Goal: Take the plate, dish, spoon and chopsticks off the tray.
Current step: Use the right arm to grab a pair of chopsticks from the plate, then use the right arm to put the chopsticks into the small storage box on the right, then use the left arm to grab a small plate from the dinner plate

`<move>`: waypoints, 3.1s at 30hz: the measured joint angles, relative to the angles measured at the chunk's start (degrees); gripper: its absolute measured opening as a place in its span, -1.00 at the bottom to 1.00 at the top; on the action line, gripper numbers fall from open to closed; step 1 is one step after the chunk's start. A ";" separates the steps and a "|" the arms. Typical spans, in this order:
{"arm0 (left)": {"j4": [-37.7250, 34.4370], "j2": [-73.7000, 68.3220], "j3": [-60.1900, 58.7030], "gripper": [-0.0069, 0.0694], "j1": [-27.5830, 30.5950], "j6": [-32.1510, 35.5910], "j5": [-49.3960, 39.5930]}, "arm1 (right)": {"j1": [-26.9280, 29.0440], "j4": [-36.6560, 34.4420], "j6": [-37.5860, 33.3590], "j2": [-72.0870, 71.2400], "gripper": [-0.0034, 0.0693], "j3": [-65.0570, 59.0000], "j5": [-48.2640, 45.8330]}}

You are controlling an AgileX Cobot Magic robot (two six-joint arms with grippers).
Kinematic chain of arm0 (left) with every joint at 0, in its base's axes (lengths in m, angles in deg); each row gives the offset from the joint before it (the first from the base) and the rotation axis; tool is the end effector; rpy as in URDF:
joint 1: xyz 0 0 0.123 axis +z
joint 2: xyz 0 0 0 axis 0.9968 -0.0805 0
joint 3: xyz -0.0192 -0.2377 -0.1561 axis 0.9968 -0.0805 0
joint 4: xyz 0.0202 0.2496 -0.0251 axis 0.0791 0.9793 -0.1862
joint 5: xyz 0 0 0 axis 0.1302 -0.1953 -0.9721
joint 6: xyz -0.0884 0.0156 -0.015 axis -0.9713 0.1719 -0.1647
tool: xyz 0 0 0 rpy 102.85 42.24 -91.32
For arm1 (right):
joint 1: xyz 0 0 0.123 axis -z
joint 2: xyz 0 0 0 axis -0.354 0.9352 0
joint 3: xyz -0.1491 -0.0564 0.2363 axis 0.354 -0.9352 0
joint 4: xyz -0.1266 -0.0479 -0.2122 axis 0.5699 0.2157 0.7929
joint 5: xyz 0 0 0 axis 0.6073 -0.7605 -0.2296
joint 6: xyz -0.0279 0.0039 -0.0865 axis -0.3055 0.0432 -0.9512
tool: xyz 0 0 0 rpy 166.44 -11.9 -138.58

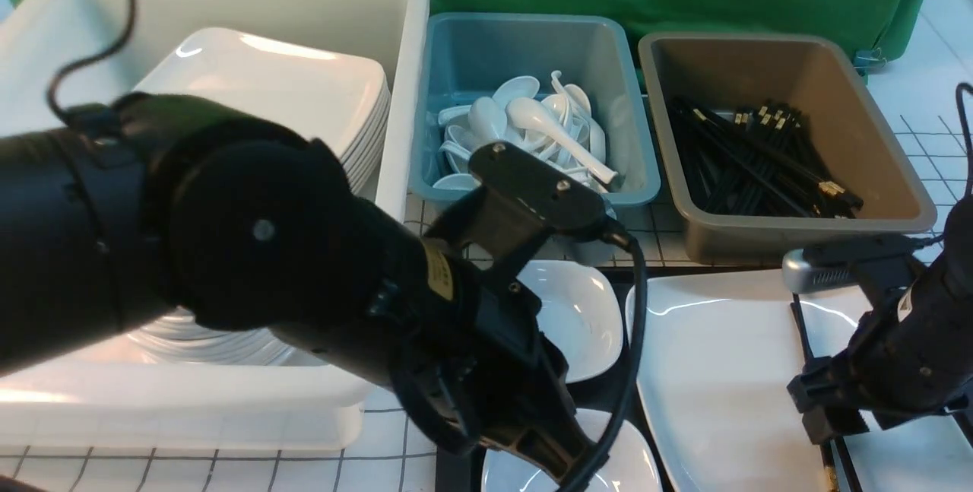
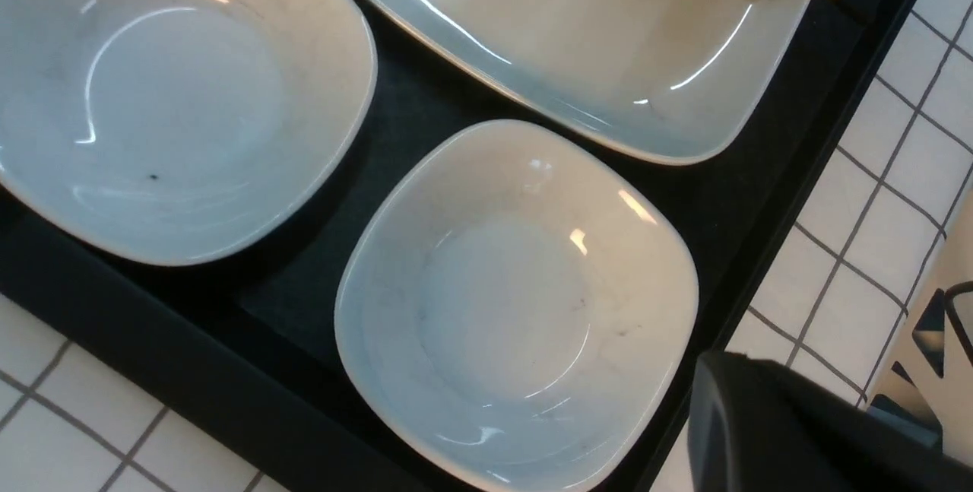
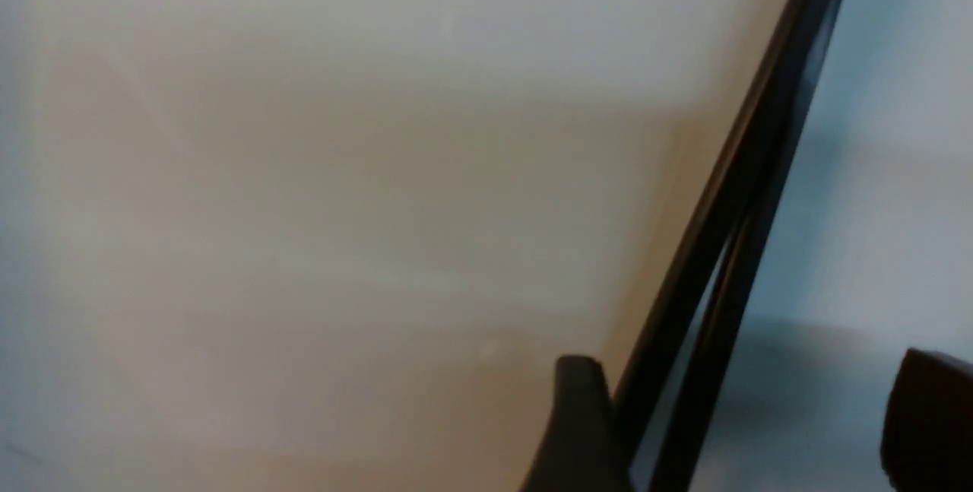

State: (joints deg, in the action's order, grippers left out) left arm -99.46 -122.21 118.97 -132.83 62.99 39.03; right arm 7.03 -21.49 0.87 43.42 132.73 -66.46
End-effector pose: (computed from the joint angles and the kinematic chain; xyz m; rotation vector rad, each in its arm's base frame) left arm 0.1836 -0.2287 0.2946 1.0818 2.4086 -0.5937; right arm 0.2630 0.0635 0.1763 -0.3449 2.9729 0.0159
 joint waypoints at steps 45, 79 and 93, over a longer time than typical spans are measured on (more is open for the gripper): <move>-0.19 -0.55 0.00 -0.83 -0.55 1.15 33.87 | 3.36 -8.02 -8.49 -14.21 -0.59 18.83 -15.31; 6.59 -2.72 3.65 -0.82 3.54 -3.33 9.29 | 9.12 -4.28 -10.59 25.65 -0.07 55.48 -11.56; 6.29 -12.98 13.47 -0.82 3.72 2.90 -15.24 | 9.12 -8.08 -12.97 -4.76 -0.89 44.28 -25.87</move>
State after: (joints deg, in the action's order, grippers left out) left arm -93.18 -135.19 132.44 -129.11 65.89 23.79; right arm 16.15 -29.57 -12.11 38.66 177.02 -92.34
